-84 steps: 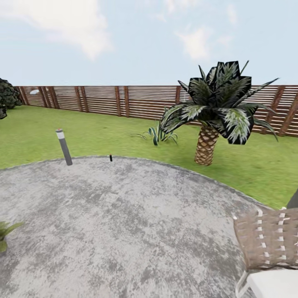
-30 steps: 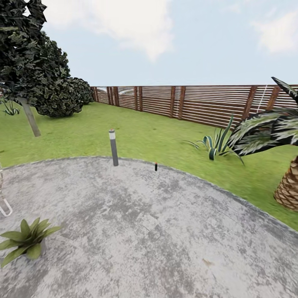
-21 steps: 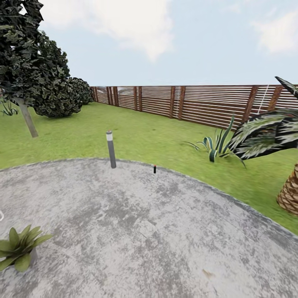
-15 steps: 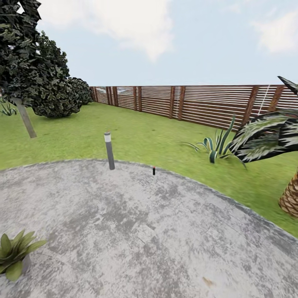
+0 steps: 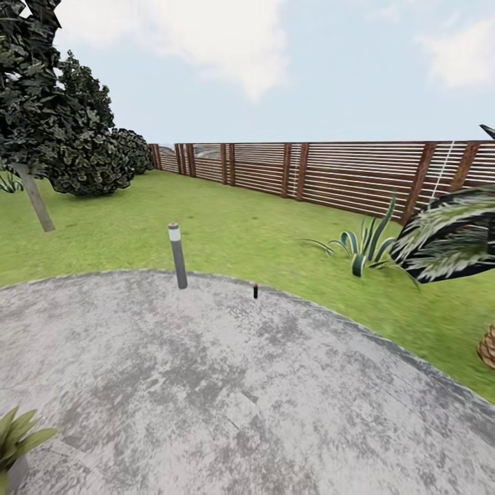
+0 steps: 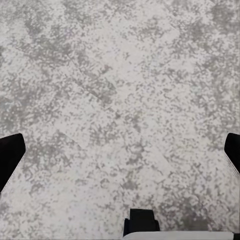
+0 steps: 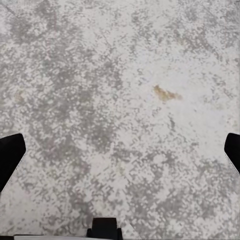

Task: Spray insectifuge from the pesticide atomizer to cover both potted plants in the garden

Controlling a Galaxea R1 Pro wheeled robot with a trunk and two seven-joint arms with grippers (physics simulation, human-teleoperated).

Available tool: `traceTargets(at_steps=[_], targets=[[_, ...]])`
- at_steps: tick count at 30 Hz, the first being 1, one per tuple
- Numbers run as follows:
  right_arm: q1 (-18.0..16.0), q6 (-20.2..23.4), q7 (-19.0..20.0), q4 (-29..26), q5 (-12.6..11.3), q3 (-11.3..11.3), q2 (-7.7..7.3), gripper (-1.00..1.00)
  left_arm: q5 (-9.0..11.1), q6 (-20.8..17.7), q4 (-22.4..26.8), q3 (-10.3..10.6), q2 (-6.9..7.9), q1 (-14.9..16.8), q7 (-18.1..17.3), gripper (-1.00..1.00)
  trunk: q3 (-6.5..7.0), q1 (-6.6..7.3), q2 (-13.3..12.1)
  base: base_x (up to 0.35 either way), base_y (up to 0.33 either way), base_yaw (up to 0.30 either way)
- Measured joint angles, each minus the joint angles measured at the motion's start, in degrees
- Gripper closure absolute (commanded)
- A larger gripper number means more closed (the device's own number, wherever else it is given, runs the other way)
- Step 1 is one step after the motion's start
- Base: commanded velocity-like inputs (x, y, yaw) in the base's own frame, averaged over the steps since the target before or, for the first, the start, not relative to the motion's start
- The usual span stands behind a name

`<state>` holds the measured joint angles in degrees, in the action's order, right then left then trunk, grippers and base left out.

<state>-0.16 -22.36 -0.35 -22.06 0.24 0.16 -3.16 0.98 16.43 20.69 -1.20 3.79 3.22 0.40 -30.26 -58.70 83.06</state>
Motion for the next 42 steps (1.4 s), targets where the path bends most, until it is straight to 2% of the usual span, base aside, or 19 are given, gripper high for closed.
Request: traceTargets(at_steps=[25, 42], targets=[[0.0, 0.0, -0.02, 0.05, 0.0, 0.0, 0.0, -1.0, -0.02, 0.0, -0.02, -0.18, 0.0, 0.0, 0.0, -1.0, 0.0, 0.0, 0.0, 0.339, 0.0, 0.0], [0.0, 0.0, -0.04, 0.09, 0.0, 0.0, 0.0, -1.0, -0.02, 0.0, -0.08, -0.18, -0.01, 0.0, 0.0, -1.0, 0.11, 0.0, 0.0, 0.339, 0.0, -0.124]])
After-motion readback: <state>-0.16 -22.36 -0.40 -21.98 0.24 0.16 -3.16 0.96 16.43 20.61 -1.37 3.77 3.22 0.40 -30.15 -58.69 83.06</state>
